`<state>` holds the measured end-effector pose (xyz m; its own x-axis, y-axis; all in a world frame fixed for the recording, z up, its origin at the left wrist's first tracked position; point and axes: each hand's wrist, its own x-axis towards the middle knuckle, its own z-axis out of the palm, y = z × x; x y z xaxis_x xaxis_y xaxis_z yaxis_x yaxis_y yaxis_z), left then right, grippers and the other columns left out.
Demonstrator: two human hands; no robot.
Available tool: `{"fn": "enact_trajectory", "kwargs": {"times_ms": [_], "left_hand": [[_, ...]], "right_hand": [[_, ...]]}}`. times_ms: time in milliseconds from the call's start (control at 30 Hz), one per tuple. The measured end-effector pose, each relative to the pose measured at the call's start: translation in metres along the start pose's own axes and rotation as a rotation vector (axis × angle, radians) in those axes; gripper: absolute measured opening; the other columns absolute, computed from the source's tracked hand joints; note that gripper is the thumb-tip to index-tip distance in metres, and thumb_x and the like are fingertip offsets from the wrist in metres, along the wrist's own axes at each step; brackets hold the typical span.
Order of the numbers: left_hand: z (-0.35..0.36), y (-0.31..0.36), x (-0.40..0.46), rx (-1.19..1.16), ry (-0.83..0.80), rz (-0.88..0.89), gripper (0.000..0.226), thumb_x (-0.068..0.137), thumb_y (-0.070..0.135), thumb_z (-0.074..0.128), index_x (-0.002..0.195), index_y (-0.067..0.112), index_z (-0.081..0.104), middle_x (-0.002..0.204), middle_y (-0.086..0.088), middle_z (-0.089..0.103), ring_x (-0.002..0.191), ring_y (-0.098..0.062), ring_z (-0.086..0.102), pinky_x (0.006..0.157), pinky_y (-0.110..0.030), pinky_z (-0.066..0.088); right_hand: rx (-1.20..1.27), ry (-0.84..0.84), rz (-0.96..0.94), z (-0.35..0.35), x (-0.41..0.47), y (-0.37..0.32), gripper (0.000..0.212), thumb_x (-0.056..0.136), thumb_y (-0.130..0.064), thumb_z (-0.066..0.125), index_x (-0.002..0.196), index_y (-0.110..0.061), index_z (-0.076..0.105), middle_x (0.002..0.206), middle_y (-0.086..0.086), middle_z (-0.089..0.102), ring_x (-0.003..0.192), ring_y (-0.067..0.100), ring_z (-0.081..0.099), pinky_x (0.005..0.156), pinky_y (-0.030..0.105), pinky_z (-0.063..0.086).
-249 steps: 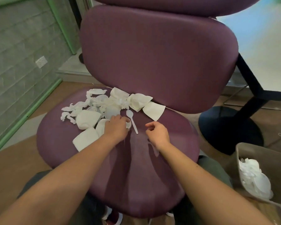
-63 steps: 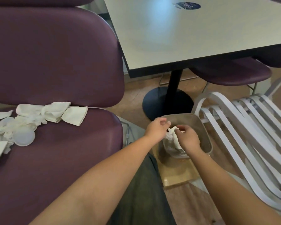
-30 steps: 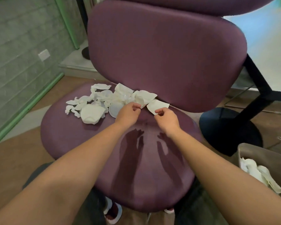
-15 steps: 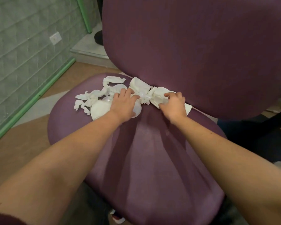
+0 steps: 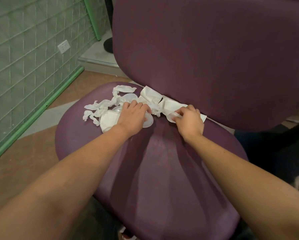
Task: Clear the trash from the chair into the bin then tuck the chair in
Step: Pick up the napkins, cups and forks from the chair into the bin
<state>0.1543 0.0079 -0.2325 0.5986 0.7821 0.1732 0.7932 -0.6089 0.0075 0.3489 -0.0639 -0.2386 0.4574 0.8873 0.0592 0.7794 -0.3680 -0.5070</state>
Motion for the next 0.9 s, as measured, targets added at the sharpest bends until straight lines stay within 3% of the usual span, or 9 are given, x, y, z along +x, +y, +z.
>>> {"fn": "enact_trajectory", "kwargs": {"times_ms": [200, 300, 367, 467, 533, 633, 733, 900], "left_hand": [[-0.023, 0.031, -0.008, -0.232, -0.006, -0.161, 0.022, 0.092, 0.028, 0.053, 0.113, 0.029, 0.054, 0.112, 0.01, 0.065, 0.108, -0.017, 0.052, 0.09, -0.034, 0.022], [-0.035, 0.058, -0.008, -0.524, -0.027, -0.275, 0.022, 0.088, 0.027, 0.061, 0.109, 0.029, 0.055, 0.102, 0.011, 0.065, 0.102, -0.015, 0.059, 0.092, -0.036, 0.036], [-0.043, 0.081, -0.008, -0.744, -0.041, -0.302, 0.025, 0.086, 0.023, 0.066, 0.108, 0.026, 0.053, 0.093, 0.009, 0.061, 0.088, -0.017, 0.062, 0.083, -0.035, 0.047], [-0.055, 0.122, -0.009, -0.972, -0.049, -0.278, 0.036, 0.084, 0.014, 0.071, 0.114, 0.026, 0.054, 0.091, 0.003, 0.062, 0.066, -0.018, 0.064, 0.065, -0.028, 0.055], [-0.062, 0.155, -0.009, -1.088, -0.093, -0.251, 0.044, 0.083, 0.009, 0.072, 0.121, 0.026, 0.056, 0.092, 0.001, 0.061, 0.064, -0.017, 0.065, 0.06, -0.022, 0.056], [-0.066, 0.207, -0.011, -1.137, -0.179, -0.167, 0.048, 0.083, 0.009, 0.072, 0.125, 0.026, 0.057, 0.094, 0.002, 0.062, 0.073, -0.017, 0.067, 0.066, -0.024, 0.059], [-0.064, 0.263, -0.014, -1.141, -0.259, -0.094, 0.045, 0.083, 0.012, 0.073, 0.122, 0.027, 0.058, 0.089, 0.011, 0.063, 0.078, -0.013, 0.066, 0.072, -0.032, 0.06], [-0.051, 0.345, -0.021, -1.155, -0.368, -0.024, 0.042, 0.084, 0.014, 0.071, 0.121, 0.026, 0.057, 0.088, 0.006, 0.062, 0.074, -0.012, 0.063, 0.074, -0.038, 0.059]], "right_hand": [[0.227, 0.064, -0.012, -0.03, -0.043, 0.015, 0.012, 0.091, -0.034, 0.06, 0.101, -0.029, 0.064, 0.104, -0.012, 0.053, 0.093, 0.014, 0.056, 0.068, 0.032, 0.043], [0.248, 0.157, 0.019, -0.05, -0.065, 0.029, 0.014, 0.09, -0.037, 0.06, 0.1, -0.027, 0.065, 0.098, -0.013, 0.056, 0.099, 0.014, 0.046, 0.072, 0.031, 0.04], [0.297, 0.21, 0.05, -0.065, -0.079, 0.04, 0.016, 0.09, -0.036, 0.06, 0.1, -0.025, 0.065, 0.094, -0.011, 0.056, 0.1, 0.014, 0.044, 0.074, 0.028, 0.037], [0.391, 0.281, 0.082, -0.087, -0.1, 0.064, 0.016, 0.088, -0.032, 0.062, 0.101, -0.022, 0.065, 0.096, -0.008, 0.057, 0.097, 0.013, 0.051, 0.078, 0.029, 0.044], [0.435, 0.34, 0.112, -0.105, -0.116, 0.083, 0.017, 0.087, -0.028, 0.063, 0.103, -0.022, 0.065, 0.099, -0.007, 0.058, 0.094, 0.013, 0.055, 0.078, 0.028, 0.047], [0.483, 0.417, 0.209, -0.131, -0.143, 0.115, 0.018, 0.087, -0.027, 0.063, 0.104, -0.022, 0.063, 0.098, -0.008, 0.057, 0.088, 0.009, 0.055, 0.073, 0.022, 0.042], [0.508, 0.482, 0.316, -0.151, -0.168, 0.152, 0.019, 0.086, -0.027, 0.063, 0.104, -0.02, 0.062, 0.099, -0.006, 0.058, 0.089, 0.012, 0.057, 0.075, 0.027, 0.045], [0.566, 0.551, 0.472, -0.173, -0.202, 0.205, 0.022, 0.087, -0.023, 0.063, 0.108, -0.018, 0.06, 0.103, -0.002, 0.064, 0.09, 0.015, 0.061, 0.075, 0.029, 0.048]]}}
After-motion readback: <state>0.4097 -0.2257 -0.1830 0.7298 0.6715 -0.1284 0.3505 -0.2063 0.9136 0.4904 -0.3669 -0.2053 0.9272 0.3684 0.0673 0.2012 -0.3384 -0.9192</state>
